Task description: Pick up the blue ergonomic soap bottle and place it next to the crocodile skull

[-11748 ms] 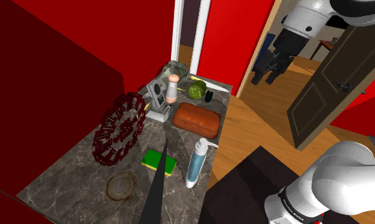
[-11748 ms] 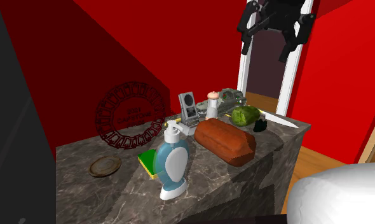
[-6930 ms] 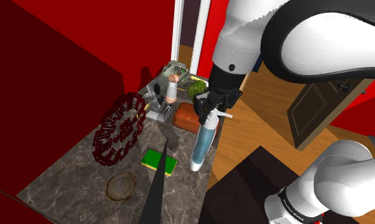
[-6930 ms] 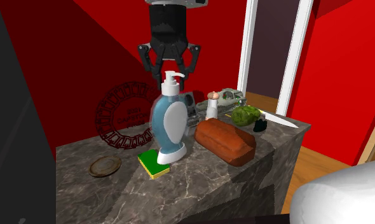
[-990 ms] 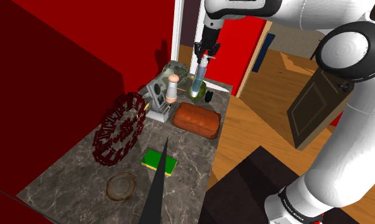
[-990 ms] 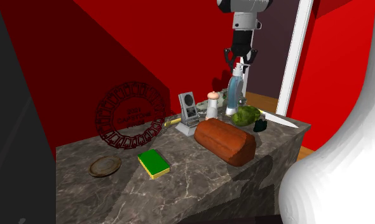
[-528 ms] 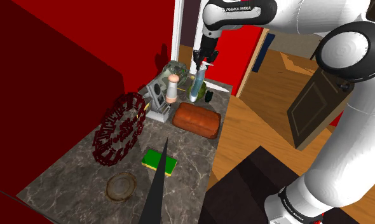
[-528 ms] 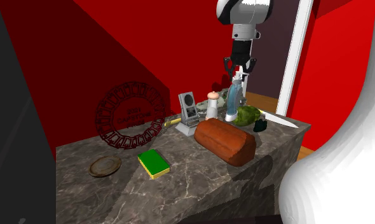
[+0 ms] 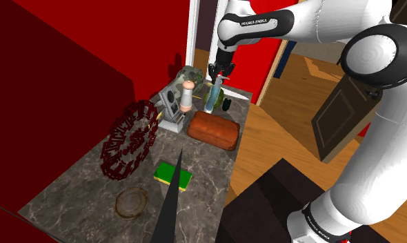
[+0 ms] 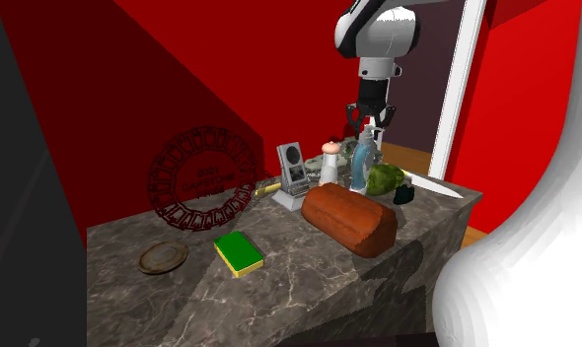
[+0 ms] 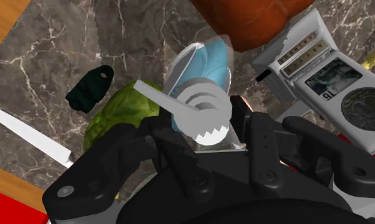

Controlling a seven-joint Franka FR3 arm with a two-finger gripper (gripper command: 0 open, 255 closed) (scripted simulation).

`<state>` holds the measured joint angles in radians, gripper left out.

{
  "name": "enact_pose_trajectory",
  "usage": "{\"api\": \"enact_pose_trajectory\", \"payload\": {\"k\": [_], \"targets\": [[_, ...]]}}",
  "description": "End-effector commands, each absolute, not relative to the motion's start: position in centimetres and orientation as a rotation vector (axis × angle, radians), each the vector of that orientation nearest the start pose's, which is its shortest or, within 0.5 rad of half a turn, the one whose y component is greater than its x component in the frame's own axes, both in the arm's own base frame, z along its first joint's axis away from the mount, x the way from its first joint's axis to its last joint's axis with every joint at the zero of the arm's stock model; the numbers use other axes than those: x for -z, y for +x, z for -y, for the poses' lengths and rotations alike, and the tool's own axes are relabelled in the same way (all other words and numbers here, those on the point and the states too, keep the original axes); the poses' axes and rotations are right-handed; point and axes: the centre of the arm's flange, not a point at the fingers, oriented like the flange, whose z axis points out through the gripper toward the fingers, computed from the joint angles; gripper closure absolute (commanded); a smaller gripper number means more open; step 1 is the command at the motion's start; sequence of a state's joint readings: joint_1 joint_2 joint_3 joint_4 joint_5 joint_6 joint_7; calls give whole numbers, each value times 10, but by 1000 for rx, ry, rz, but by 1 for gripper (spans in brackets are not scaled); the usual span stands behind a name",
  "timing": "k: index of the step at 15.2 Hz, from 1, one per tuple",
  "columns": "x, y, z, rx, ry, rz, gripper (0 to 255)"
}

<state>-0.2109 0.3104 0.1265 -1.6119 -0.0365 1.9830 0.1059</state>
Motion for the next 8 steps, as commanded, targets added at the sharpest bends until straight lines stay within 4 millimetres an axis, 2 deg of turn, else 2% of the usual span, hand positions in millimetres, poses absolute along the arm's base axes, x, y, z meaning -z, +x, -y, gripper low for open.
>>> {"api": "enact_pose_trajectory", "payload": {"k": [1,4,8], "targets": [[-443,655,66,101,-3122,-288,255],[-429,655,66,101,-3122,-288,255],[-429,655,66,101,-3122,-288,255]]}}
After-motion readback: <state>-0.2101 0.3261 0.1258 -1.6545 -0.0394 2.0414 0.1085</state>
